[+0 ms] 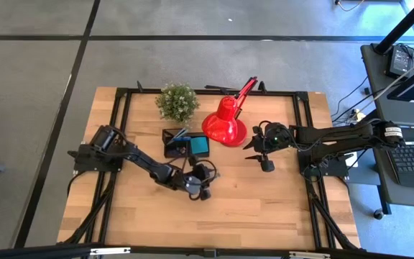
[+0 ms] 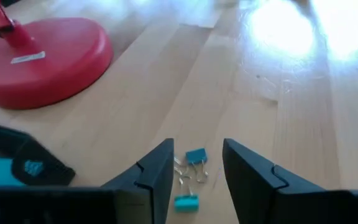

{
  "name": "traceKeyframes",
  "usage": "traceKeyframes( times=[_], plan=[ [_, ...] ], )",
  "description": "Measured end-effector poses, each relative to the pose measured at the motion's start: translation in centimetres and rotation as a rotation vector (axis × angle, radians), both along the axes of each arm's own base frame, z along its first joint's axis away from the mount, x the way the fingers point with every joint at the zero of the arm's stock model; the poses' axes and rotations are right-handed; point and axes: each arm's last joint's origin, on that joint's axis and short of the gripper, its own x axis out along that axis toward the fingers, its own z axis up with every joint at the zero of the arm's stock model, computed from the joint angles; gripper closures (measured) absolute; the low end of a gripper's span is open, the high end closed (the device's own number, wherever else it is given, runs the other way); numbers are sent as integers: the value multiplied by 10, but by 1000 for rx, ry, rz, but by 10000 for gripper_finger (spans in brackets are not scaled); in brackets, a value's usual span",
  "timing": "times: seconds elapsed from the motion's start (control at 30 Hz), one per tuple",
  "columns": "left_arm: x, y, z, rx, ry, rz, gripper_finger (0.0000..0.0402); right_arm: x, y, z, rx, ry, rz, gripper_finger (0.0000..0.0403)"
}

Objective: Pick and place office supplies into organizer
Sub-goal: Put the left blue binder clip into the black desk organizer

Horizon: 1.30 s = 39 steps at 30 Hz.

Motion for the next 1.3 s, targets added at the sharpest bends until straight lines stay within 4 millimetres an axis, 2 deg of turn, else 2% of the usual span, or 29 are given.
traceKeyframes(
  times=[0.5,0.73,1.3],
  plan=[
    [-5,-4,-26,52,117,28,270,0,0,0,0,2,0,208],
    [-4,4,-29,-13,121,73,270,0,0,0,0,2,0,208],
    [0,13,-32,-69,177,-6,270,0,0,0,-3,1,2,208]
  ],
)
